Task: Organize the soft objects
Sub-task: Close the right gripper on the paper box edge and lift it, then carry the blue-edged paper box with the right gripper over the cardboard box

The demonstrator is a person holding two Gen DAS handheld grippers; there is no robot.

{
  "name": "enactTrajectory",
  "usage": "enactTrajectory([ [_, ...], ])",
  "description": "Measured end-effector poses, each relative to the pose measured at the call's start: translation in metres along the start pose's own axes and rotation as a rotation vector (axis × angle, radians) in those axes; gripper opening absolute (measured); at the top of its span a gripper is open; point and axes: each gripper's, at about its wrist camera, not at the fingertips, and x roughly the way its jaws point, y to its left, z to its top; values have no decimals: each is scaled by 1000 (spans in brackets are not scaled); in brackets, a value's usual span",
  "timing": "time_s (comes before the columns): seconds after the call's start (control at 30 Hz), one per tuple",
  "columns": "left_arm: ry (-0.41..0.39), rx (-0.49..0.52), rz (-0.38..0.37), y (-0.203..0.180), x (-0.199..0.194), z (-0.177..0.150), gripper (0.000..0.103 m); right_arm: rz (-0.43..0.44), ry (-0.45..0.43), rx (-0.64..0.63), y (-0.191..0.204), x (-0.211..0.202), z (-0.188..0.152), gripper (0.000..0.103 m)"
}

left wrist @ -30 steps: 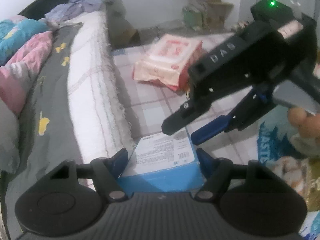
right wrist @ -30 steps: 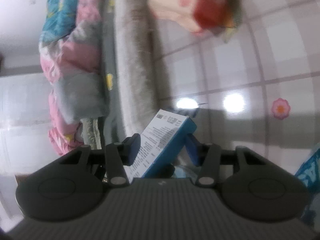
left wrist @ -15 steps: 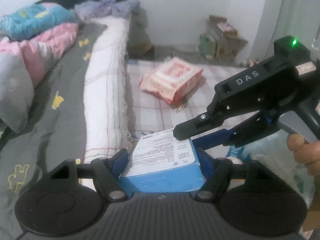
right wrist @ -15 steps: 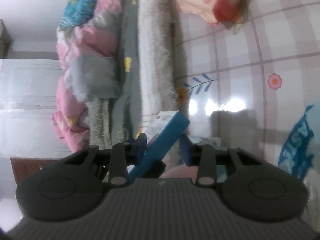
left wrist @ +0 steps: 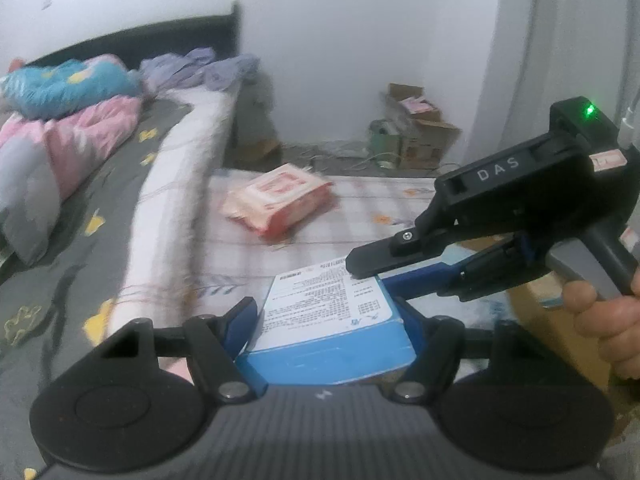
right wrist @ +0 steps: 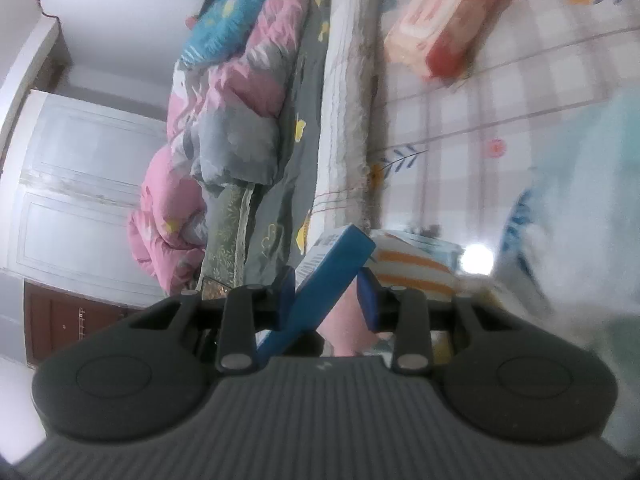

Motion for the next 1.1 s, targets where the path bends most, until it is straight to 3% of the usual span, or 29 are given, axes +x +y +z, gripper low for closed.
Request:
enactTrajectory([
  [0.33,-28,167,-153,-116,15,21,73,-24,-203,8,-46,-132,-25,33],
  [0.53,-4,242,-267,-189,50,37,74,-91,-344,48,-88,-215,-33,32],
  [0.67,47,268,-301,-227,81,40,74,-120,-401,110,-131,-254,-32,32],
  [0.9,138,298,-325,-262,132,41,76,-162,-406,177,-189,-275,-11,28],
  [1.1,162,267,-305,-249,138,45,76,-285,-390,137,-215,-273,19,19],
])
